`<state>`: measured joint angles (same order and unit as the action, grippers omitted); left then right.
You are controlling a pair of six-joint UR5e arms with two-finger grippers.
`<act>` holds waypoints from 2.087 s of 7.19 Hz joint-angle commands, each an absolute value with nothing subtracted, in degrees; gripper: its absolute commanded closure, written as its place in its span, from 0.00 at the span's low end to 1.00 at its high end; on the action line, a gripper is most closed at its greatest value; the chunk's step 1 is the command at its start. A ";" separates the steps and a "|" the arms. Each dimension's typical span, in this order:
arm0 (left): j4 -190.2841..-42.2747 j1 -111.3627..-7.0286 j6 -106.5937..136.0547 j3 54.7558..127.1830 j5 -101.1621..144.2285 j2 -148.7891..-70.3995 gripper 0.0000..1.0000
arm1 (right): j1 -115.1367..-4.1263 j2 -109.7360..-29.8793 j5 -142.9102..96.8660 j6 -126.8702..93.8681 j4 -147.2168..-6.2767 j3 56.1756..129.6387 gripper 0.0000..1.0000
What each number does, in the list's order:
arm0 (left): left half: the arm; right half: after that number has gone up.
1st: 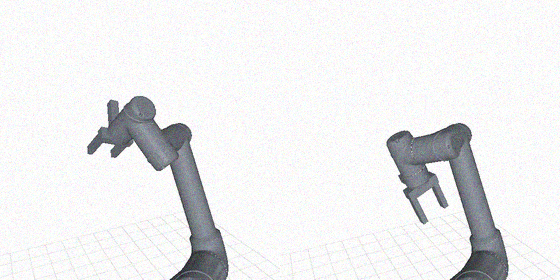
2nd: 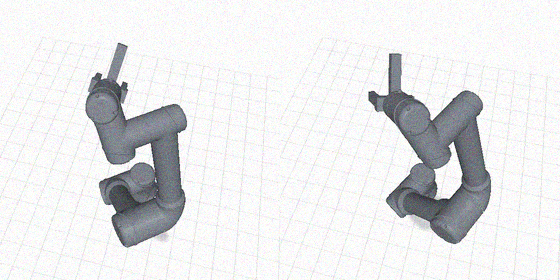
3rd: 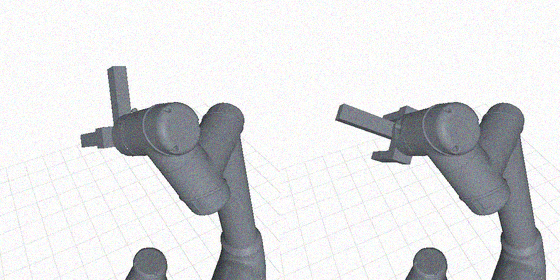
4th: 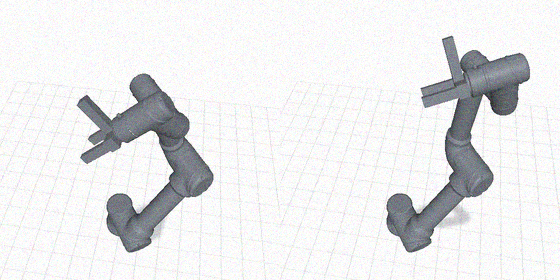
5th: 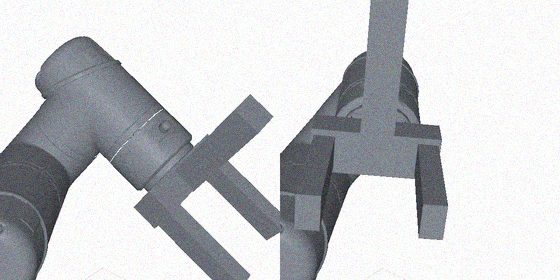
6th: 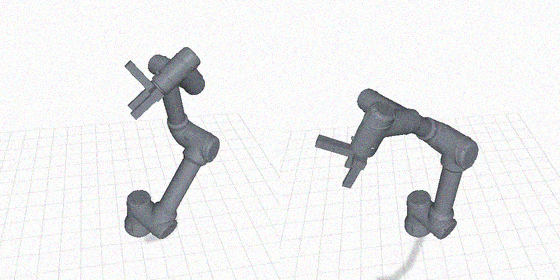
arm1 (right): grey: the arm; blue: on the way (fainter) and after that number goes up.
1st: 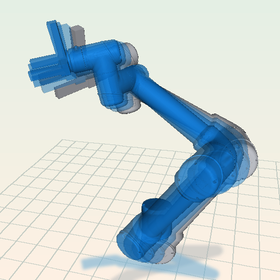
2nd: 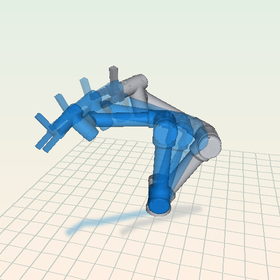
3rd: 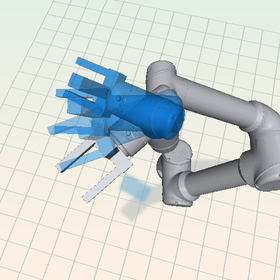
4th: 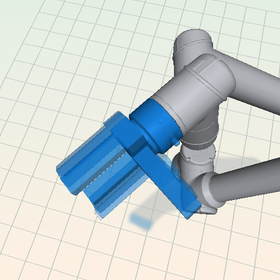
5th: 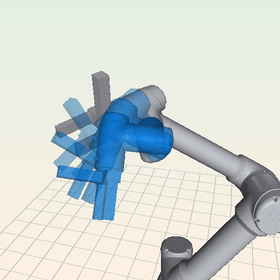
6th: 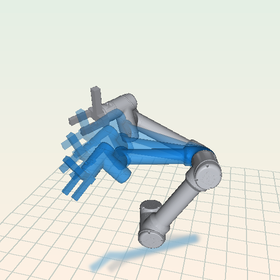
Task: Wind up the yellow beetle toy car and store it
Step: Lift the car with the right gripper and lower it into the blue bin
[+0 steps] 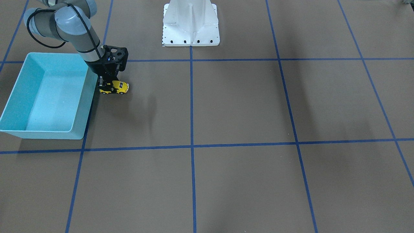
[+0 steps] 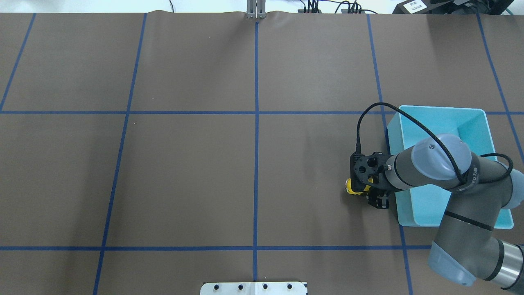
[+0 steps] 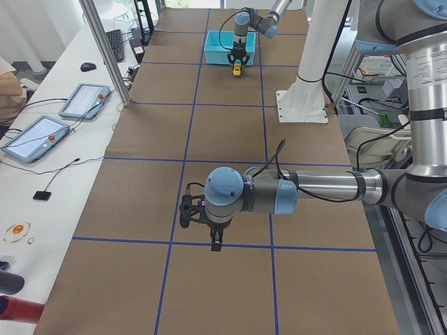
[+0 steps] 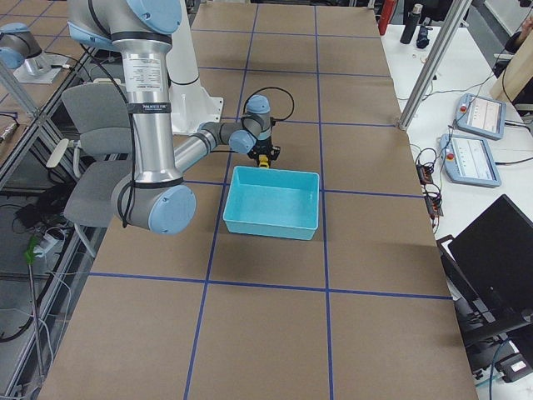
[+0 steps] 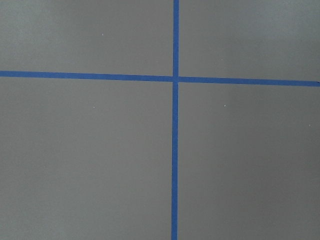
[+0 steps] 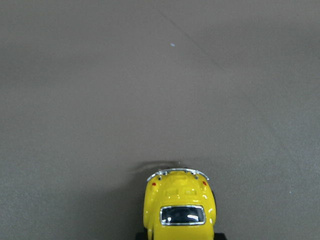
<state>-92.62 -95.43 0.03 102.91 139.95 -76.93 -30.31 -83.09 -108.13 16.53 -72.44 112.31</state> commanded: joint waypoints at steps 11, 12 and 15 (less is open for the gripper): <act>-93.16 -95.36 -0.26 102.75 139.57 -76.20 0.00 | -48.96 -99.58 -120.06 43.16 -71.55 114.03 1.00; -93.16 -95.36 -0.26 102.66 139.48 -76.20 0.00 | -48.87 -99.15 -120.15 43.15 -70.67 111.82 1.00; -93.16 -95.27 -0.26 102.57 139.48 -76.11 0.00 | -48.43 -96.43 -120.23 42.98 -69.52 106.72 1.00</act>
<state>-93.16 -95.34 -0.26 102.62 139.49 -76.12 -48.67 -97.99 -120.22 43.03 -69.73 108.72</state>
